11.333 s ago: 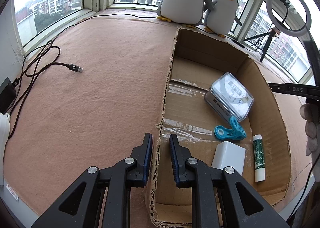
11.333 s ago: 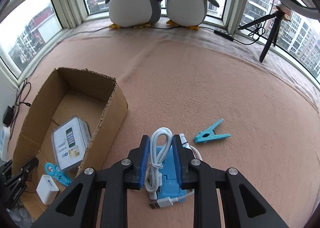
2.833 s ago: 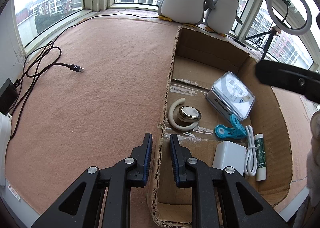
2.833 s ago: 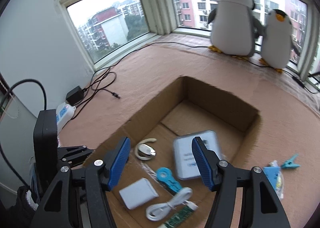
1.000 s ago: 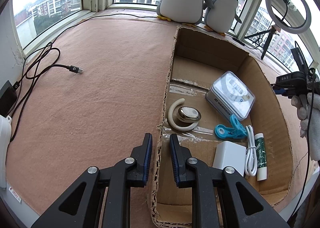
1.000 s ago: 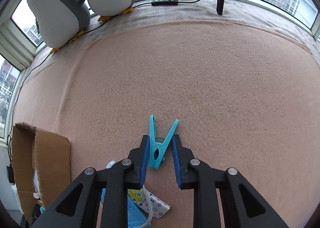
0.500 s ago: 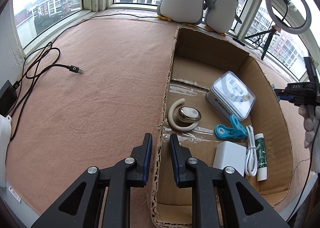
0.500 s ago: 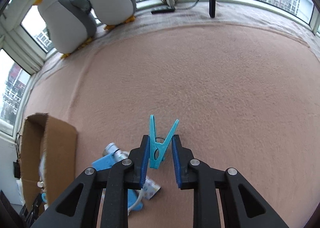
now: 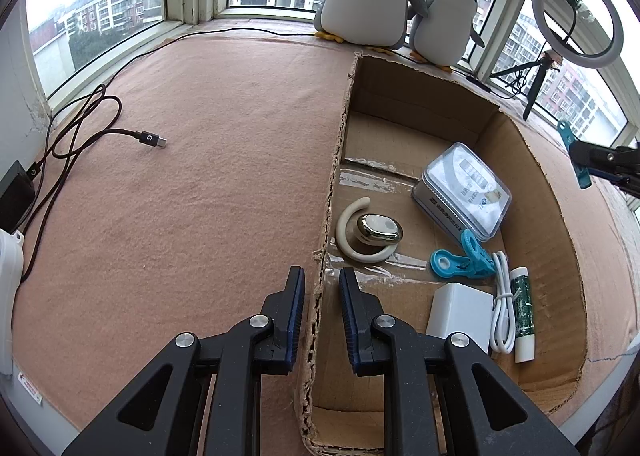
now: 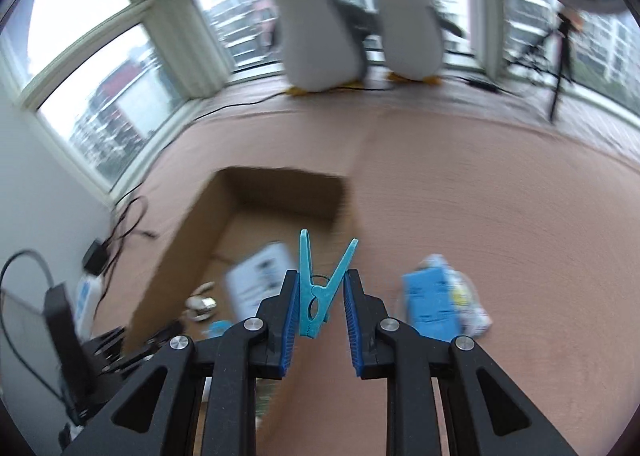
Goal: Organize rigid objects
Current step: 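Carry the teal clothespin with the right tool into the box and release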
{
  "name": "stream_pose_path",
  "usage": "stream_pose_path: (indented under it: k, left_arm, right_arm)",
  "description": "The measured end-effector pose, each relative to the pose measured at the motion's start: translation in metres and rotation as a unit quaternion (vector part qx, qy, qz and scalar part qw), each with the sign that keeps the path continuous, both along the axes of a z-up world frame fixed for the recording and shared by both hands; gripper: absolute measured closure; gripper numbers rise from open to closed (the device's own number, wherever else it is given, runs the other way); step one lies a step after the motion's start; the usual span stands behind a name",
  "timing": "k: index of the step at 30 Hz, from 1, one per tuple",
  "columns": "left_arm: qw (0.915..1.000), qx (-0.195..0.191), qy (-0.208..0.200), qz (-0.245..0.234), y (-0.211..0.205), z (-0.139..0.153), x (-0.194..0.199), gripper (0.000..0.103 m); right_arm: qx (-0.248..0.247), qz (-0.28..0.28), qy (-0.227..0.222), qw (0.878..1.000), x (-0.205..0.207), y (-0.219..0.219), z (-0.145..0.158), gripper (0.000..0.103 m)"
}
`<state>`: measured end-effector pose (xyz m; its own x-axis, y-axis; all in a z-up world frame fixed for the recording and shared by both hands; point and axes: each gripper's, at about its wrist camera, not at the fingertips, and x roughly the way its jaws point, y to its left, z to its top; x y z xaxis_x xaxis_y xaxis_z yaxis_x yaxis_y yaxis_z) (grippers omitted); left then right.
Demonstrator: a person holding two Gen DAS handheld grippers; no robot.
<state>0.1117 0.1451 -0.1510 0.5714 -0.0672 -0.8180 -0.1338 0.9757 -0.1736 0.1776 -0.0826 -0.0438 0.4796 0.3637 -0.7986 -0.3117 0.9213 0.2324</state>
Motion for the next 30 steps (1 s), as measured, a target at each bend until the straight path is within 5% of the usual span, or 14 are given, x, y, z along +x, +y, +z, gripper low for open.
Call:
stream_pose_path:
  k: [15,30]
  left_arm:
    - [1.0,-0.001,0.0,0.001,0.001,0.0,-0.001,0.083]
    - [1.0,-0.003,-0.001,0.001,0.002,0.0,-0.001,0.083]
  right_arm:
    - [-0.028,0.102,0.002,0.994,-0.032,0.086,-0.019,0.083]
    - [-0.048,0.115,0.01,0.992,-0.027,0.113,-0.035,0.083]
